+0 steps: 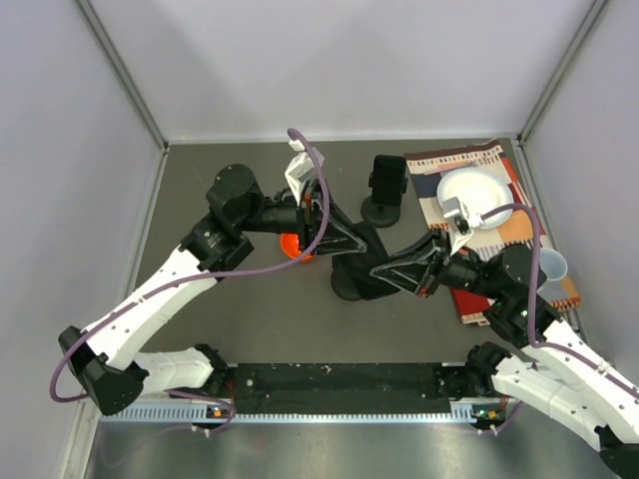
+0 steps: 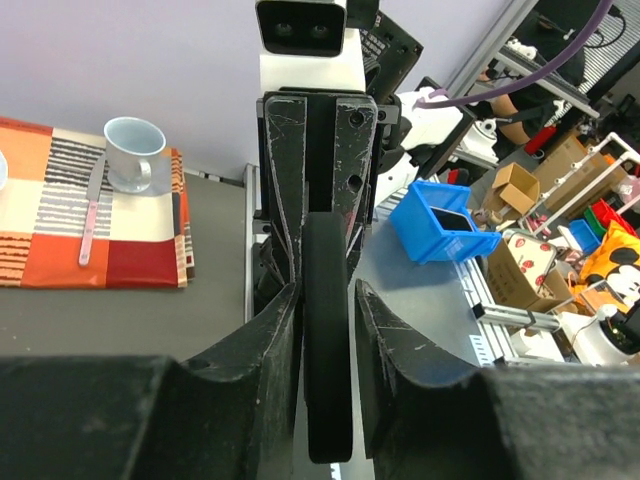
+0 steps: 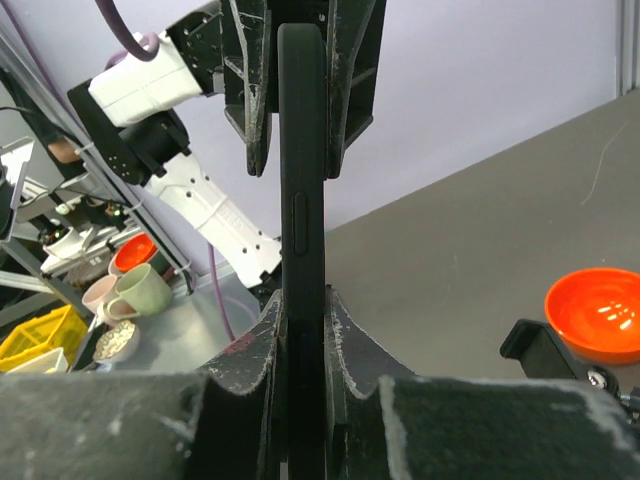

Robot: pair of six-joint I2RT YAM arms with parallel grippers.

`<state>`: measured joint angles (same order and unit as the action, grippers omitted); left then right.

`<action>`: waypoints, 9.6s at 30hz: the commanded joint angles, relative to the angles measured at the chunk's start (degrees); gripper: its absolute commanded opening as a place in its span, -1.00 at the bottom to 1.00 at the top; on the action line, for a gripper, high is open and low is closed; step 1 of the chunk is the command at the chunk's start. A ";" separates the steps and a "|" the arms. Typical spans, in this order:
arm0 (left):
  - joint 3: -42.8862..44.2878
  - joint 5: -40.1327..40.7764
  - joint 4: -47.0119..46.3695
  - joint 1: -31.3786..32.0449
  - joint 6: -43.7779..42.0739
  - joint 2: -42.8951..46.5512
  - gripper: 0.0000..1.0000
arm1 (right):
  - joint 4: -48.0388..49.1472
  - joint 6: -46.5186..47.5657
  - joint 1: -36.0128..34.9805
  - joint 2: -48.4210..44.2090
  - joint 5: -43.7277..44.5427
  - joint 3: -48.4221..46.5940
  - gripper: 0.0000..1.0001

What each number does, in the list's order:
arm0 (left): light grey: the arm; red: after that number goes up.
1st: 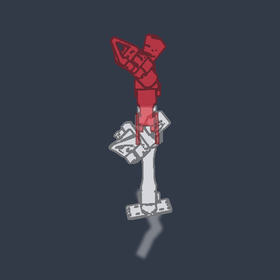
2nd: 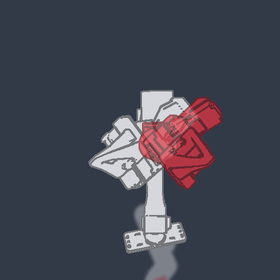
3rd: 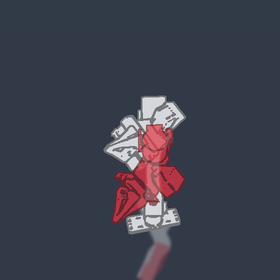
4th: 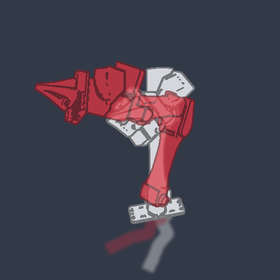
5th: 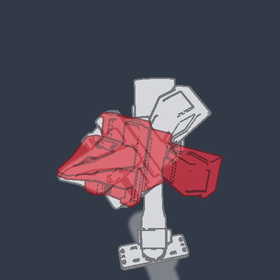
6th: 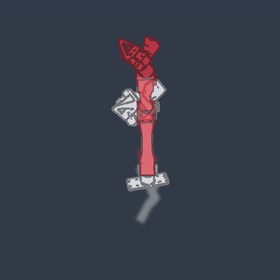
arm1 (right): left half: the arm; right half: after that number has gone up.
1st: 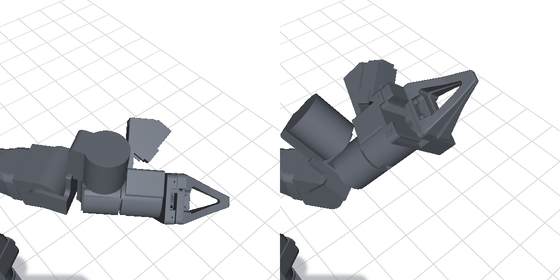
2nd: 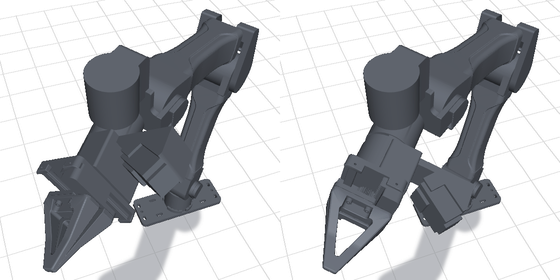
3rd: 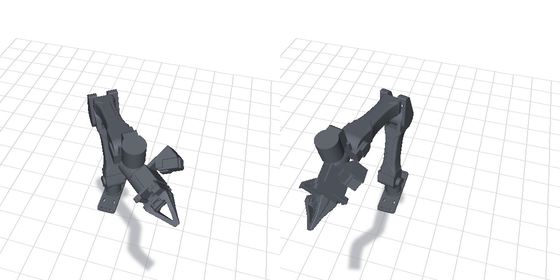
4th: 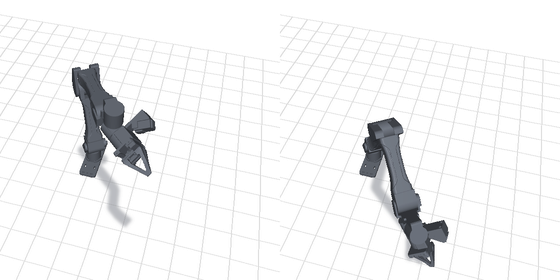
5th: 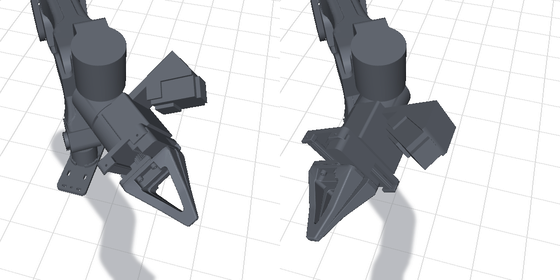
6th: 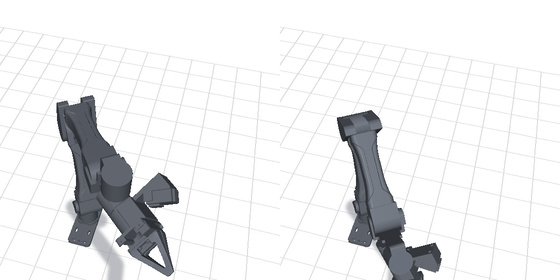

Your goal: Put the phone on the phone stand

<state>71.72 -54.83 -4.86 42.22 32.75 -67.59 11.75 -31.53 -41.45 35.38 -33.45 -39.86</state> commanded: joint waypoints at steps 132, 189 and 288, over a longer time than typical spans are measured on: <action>5.27 -16.71 18.13 -4.42 -42.69 -13.53 -1.00 | -27.48 25.55 7.53 25.71 1.90 -9.54 -1.00; 2.72 61.50 43.27 1.20 -12.37 -7.03 -1.00 | -20.37 10.17 -13.21 26.68 75.20 -0.05 -1.00; -15.74 9.04 31.40 -2.31 -26.77 -1.05 -1.00 | 4.85 7.81 13.07 28.34 -28.06 4.87 0.19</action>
<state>52.93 -40.60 25.36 41.15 11.86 -67.90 7.49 -21.61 -28.08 62.98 -56.82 -35.70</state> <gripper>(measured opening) 0.328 0.650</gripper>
